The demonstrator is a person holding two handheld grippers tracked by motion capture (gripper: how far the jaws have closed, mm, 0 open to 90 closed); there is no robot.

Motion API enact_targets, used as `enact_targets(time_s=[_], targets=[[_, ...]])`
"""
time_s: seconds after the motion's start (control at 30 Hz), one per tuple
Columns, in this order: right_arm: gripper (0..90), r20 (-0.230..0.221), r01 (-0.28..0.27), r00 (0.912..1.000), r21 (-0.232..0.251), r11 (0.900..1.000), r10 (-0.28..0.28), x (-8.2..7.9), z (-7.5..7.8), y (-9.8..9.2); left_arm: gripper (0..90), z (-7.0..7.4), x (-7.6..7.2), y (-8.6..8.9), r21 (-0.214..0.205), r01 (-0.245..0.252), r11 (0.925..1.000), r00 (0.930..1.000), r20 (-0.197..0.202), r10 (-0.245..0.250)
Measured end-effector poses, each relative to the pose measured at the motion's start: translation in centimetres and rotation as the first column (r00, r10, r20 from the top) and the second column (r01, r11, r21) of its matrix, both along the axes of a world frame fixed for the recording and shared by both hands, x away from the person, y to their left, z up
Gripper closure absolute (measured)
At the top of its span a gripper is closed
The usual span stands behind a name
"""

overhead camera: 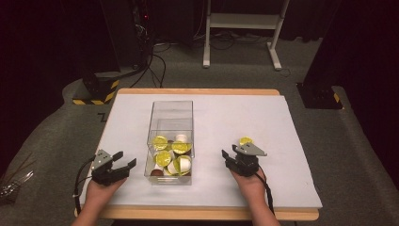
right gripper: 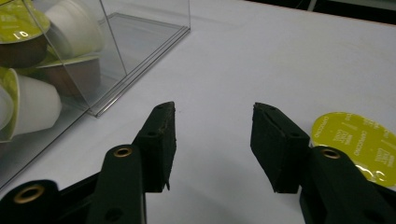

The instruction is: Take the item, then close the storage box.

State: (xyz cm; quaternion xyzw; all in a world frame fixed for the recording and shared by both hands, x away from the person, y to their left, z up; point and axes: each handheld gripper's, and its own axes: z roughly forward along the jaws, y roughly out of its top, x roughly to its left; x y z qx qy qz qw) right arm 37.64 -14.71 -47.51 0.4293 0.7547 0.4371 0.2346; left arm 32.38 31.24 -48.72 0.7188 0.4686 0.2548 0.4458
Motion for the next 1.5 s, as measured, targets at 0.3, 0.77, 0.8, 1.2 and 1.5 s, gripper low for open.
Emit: enact_targets(time_s=[0.3,0.77,0.8,1.2,1.5], targets=[[37.6,-0.003,-0.035,0.9994,-0.004,0.9994,0.035,-1.3,0.5,0.8,28.0,1.4,-0.5,-0.5,-0.051,0.054,0.9973,0.9985,-0.008,-0.054],[30.0,-0.024,-0.091,0.9954,0.046,0.9948,0.093,-3.6,0.3,1.3,20.2,0.5,-3.7,-0.4,-0.031,0.062,0.9976,0.9981,-0.006,-0.062],[29.5,-0.026,-0.097,0.9948,0.045,0.9943,0.098,-3.7,0.3,1.4,20.0,0.4,-3.8,-0.5,-0.036,0.062,0.9974,0.998,-0.007,-0.062],[26.2,-0.03,-0.162,0.9862,0.041,0.986,0.163,-5.0,-0.1,2.7,17.8,0.4,-4.5,-0.7,-0.058,0.107,0.9926,0.9943,-0.002,-0.107],[22.6,-0.036,-0.203,0.9783,0.032,0.9786,0.204,-5.6,-0.4,3.8,15.3,0.5,-5.2,-1.5,-0.068,0.153,0.9858,0.9882,0.003,-0.153]])
